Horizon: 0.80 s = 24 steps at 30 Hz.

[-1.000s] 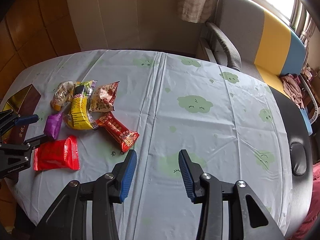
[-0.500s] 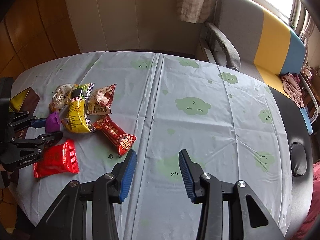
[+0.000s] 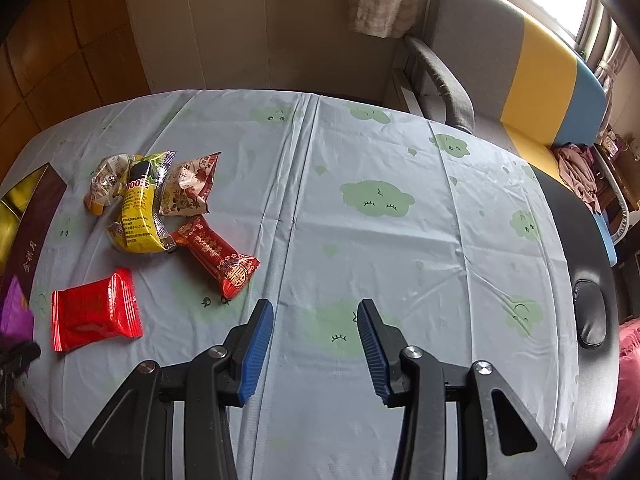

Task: Organize snacks
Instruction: 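Grasp the purple pouch with the left gripper and lift it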

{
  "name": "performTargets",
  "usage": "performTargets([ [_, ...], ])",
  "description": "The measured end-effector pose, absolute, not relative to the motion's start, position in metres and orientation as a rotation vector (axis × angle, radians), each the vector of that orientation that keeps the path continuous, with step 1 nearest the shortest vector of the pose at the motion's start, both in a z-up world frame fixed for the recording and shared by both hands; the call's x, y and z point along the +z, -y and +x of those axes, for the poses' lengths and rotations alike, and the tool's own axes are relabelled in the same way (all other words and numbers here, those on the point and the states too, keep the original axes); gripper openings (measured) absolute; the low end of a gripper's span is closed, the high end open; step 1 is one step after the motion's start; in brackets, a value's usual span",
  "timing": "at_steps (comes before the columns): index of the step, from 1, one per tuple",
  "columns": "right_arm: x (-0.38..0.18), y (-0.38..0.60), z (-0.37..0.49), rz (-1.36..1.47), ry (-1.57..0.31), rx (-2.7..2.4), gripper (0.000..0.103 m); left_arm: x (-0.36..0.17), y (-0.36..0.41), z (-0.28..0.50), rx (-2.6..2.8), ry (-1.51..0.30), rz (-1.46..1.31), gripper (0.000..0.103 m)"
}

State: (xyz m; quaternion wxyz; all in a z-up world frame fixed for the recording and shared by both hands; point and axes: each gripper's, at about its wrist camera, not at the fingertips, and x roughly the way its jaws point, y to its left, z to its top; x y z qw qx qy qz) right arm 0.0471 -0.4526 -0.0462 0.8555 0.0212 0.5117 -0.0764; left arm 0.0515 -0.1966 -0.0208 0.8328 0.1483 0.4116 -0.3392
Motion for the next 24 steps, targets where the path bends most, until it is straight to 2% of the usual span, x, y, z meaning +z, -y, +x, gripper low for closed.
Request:
performTargets([
  [9,-0.054,0.449,0.049,0.03,-1.104,-0.163,0.045,-0.053,0.202,-0.028,-0.833,-0.903,0.427,0.038],
  [24,-0.044,0.421,0.052,0.028,-1.04,0.006,0.045,-0.075,0.197,-0.03,-0.834,-0.913,0.371,0.041],
])
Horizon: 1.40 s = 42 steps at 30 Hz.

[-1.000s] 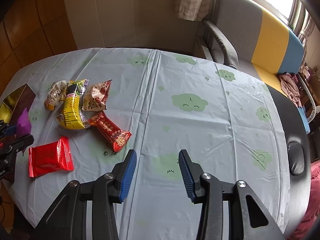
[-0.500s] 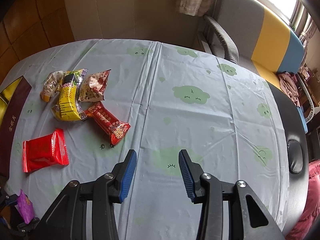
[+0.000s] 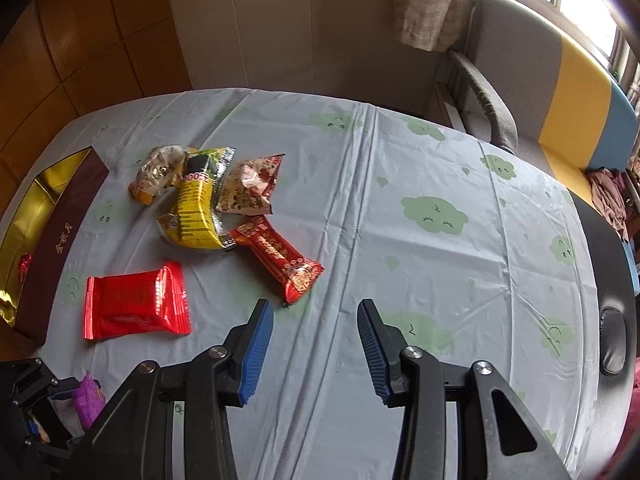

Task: Organize snacks
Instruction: 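Grasp the purple pouch with the left gripper and lift it, then hold the purple pouch in the left gripper while the right gripper grasps the red-gold pastry pack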

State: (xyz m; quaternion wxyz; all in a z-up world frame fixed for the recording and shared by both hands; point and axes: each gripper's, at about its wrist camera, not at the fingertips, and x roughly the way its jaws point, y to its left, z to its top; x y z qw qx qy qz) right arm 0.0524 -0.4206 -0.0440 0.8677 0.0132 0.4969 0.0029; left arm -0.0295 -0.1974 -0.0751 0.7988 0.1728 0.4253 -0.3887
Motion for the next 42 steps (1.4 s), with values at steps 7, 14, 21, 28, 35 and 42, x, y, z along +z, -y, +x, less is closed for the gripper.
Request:
performTargets([
  [7,-0.049,0.393,0.078,-0.096,-1.068,0.093,0.045,-0.076,0.196,-0.028,-0.84,-0.914,0.354,0.042],
  [14,-0.074,0.367,0.124,-0.265,-1.161,0.137,0.045,-0.076,0.196,-0.027,-0.842,-0.917,0.342,0.042],
  [21,-0.088,0.363,0.136,-0.266,-1.213,0.13,0.022,-0.076,0.195,-0.027,-0.846,-0.915,0.333,0.042],
  [28,-0.092,0.364,0.085,-0.231,-1.247,0.17,0.022,-0.077,0.195,-0.028,-0.846,-0.907,0.326,0.042],
  [35,-0.096,0.371,0.054,-0.186,-1.232,0.194,0.024,-0.078,0.196,-0.029,-0.84,-0.9,0.331,0.041],
  [42,-0.101,0.384,0.055,-0.158,-1.214,0.224,0.024,-0.076,0.198,-0.028,-0.836,-0.915,0.335,0.04],
])
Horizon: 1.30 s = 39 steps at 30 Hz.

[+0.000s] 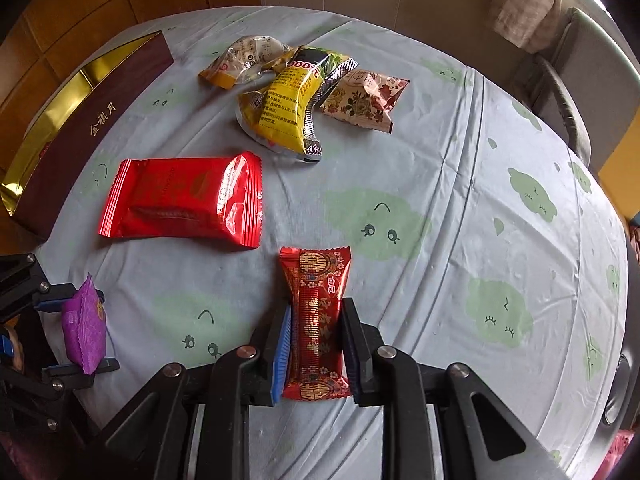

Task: Organize snacks
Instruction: 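Hold the purple pouch in the left gripper while the right gripper grasps the red-gold pastry pack, then carry the purple pouch into the gold box and open the left gripper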

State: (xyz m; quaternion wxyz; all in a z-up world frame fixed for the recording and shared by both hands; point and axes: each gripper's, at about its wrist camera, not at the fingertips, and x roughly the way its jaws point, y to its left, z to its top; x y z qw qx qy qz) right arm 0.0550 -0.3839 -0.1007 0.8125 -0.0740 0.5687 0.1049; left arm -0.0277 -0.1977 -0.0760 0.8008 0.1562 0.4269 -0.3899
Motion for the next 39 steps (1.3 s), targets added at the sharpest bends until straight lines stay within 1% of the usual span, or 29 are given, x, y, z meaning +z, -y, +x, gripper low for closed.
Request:
performTargets([
  [8,-0.101,0.373,0.035,-0.277,-1.177,0.216,0.025,-0.069,0.194,-0.029,-0.822,-0.919,0.338,0.037],
  [18,-0.098,0.358,0.024,-0.342,-1.148,0.211,0.024,-0.028,0.16,-0.016,-0.787,-0.875,0.192,0.037],
  [23,-0.098,0.354,0.02,-0.357,-1.138,0.207,0.024,0.001,0.11,0.002,-0.704,-0.837,0.051,0.037],
  [26,-0.098,0.352,0.018,-0.366,-1.133,0.203,0.024,0.007,0.074,0.02,-0.619,-0.85,-0.042,0.037],
  [33,-0.097,0.349,0.017,-0.375,-1.13,0.204,0.024,-0.011,-0.015,0.067,-0.359,-0.927,-0.236,0.037],
  [39,-0.098,0.352,0.02,-0.375,-1.131,0.206,0.024,-0.022,-0.047,0.096,-0.245,-0.956,-0.326,0.037],
])
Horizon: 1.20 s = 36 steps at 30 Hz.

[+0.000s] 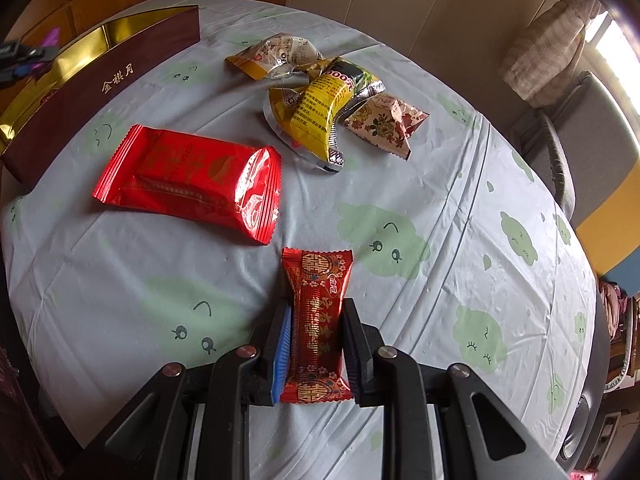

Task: Organize snacks
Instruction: 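Carry the purple pouch into the gold box and open the left gripper, then carry the red-gold pastry pack into the box and open the right gripper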

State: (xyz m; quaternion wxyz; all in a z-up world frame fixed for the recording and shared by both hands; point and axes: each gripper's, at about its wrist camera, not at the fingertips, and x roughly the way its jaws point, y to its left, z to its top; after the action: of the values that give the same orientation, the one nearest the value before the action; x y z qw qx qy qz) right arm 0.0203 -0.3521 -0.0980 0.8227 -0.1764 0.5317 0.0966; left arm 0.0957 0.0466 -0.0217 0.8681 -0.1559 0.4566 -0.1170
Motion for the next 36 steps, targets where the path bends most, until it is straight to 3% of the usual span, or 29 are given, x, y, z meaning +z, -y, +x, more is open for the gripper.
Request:
performTargets([
  [11,-0.098,0.353,0.022,-0.372,-1.131,0.208,0.025,-0.043,-0.054,0.179,-0.127,-1.012,-0.363,0.039],
  [14,-0.097,0.353,0.022,-0.368,-1.131,0.208,0.025,-0.053,-0.051,0.187,-0.121,-1.054,-0.346,0.045],
  [36,-0.096,0.351,0.019,-0.361,-1.121,0.188,0.024,-0.043,-0.052,0.063,-0.023,-0.943,-0.196,0.047],
])
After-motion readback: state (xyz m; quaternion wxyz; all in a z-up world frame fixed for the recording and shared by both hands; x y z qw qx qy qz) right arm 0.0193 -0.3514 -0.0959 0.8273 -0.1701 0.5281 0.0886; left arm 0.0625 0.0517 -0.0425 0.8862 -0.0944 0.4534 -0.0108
